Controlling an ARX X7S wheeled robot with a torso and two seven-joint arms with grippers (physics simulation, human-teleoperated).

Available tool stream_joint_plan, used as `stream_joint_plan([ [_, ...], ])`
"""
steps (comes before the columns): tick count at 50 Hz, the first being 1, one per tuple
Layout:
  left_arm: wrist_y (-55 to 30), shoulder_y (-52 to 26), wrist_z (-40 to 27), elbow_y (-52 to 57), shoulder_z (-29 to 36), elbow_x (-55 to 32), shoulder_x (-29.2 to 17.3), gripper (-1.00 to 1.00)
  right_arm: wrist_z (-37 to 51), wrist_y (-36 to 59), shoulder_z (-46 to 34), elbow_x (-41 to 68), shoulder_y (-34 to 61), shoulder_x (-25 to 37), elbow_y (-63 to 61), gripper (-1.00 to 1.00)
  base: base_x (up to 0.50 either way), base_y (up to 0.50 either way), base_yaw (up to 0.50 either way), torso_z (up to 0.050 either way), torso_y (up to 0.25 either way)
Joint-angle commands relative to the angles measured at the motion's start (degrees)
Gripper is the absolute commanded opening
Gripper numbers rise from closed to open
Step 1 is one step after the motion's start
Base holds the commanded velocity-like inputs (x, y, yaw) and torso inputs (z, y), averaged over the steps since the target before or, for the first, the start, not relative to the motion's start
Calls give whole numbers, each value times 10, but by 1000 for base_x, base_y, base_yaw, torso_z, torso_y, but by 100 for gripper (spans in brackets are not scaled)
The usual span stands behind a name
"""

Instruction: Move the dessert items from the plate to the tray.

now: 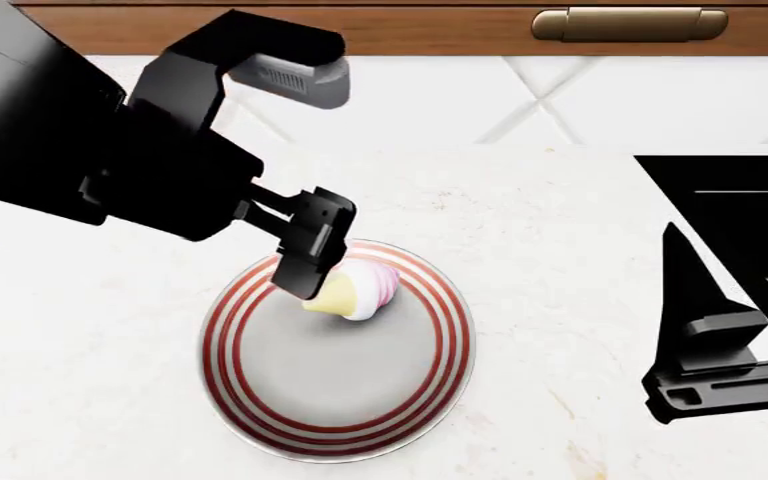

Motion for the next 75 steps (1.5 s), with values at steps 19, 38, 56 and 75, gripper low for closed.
stream_joint_plan([
  [19,-53,40,78,-46,-27,120,47,100,-1,18,23,5,-11,-11,4,100,0,0,0,0,0],
  [38,-74,59,193,-88,-54,244,83,100,-2,23,32,8,-13,-13,6,100,0,0,0,0,0],
  [56,-81,46,403,-76,-26,435,95,100,2,24,25,7,-10,-15,4,100,0,0,0,0,0],
  [75,-36,53,537,-98,22,534,112,100,-1,35,35,6,-18,-24,6,100,0,0,0,0,0],
])
